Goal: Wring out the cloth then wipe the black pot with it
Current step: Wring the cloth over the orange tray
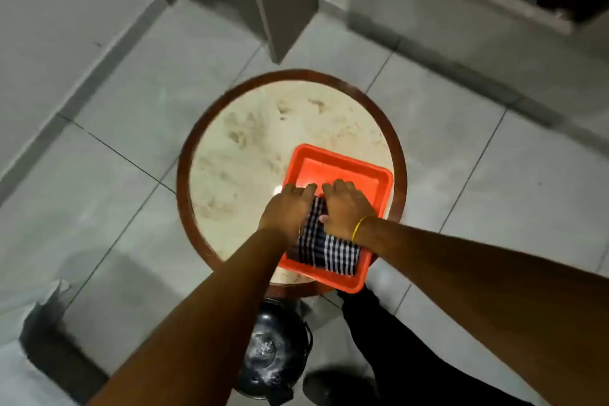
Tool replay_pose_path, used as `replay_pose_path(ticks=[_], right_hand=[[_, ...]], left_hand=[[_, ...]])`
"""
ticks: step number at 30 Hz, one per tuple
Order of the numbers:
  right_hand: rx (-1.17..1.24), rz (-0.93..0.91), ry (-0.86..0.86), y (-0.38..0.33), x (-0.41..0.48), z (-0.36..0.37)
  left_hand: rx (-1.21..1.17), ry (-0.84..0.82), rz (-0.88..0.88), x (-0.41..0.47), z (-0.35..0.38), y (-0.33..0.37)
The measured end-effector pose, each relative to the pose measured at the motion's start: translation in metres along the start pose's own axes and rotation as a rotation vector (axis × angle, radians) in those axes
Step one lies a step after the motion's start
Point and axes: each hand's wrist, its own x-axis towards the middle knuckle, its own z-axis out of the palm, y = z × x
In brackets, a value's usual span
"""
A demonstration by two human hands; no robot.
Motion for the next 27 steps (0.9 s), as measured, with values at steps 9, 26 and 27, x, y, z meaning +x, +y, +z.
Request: replay_pose_path(ticks=[9, 26, 27], right_hand=[[-0.121, 0.116, 0.088, 0.023, 0.009, 0.070], [-0.070, -0.277, -0.037, -0.014, 0.015, -0.007], [-0.075, -0.313, -0.036, -0.024, 0.017, -0.021]], left_hand=[[0.156, -0.085, 0.119, 0.030, 0.074, 0.005], [-0.028, 0.102, 0.009, -0.020, 0.030, -0.031], [-0.126, 0.132, -0.021, -0.031, 0.021, -0.038]])
